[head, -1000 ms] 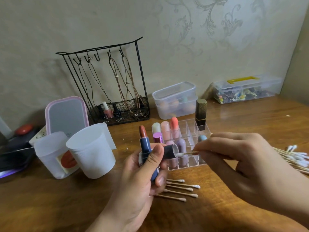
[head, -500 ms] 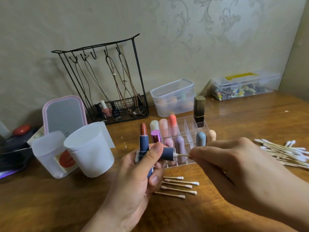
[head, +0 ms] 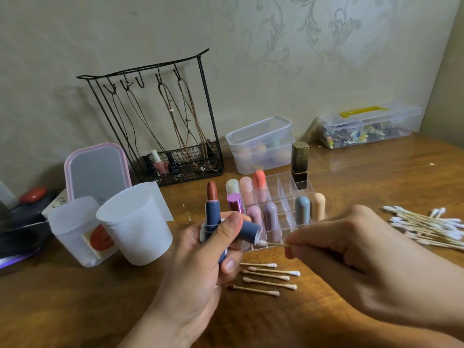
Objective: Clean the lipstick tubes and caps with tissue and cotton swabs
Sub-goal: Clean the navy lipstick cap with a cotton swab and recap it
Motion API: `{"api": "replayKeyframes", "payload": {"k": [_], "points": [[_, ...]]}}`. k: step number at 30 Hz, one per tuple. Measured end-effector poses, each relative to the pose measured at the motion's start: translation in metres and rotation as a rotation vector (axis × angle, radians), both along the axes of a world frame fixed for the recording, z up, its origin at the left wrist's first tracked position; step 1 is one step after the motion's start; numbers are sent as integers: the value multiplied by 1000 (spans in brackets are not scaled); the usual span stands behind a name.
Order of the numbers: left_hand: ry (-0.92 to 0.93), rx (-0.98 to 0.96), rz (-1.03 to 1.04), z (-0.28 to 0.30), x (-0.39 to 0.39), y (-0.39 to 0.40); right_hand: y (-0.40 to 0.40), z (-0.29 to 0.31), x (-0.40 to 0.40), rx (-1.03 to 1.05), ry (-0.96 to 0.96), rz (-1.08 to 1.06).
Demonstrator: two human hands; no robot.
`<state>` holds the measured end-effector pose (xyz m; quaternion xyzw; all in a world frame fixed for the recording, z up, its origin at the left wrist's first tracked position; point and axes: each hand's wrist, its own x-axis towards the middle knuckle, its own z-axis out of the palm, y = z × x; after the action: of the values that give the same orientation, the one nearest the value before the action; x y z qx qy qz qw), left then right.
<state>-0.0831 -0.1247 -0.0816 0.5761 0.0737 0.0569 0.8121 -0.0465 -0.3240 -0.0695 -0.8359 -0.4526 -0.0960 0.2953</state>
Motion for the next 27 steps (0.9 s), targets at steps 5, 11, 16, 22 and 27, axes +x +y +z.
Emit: {"api": "replayKeyframes", "payload": {"k": [5,11,16,22,27], "points": [[-12,45,-24,1,-1,-1,0,-1,0,34,-50,-76],[28,30,-28,-2,0,-1,3,2,-2,21,93,74],[46,-188,-86,-2,2,-2,0,3,-1,281,132,49],[60,-281,-157,-7,3,0,2,0,-5,279,-142,-101],[80,-104,-94,-4,2,-4,6,-6,-6,154,-240,-159]]}}
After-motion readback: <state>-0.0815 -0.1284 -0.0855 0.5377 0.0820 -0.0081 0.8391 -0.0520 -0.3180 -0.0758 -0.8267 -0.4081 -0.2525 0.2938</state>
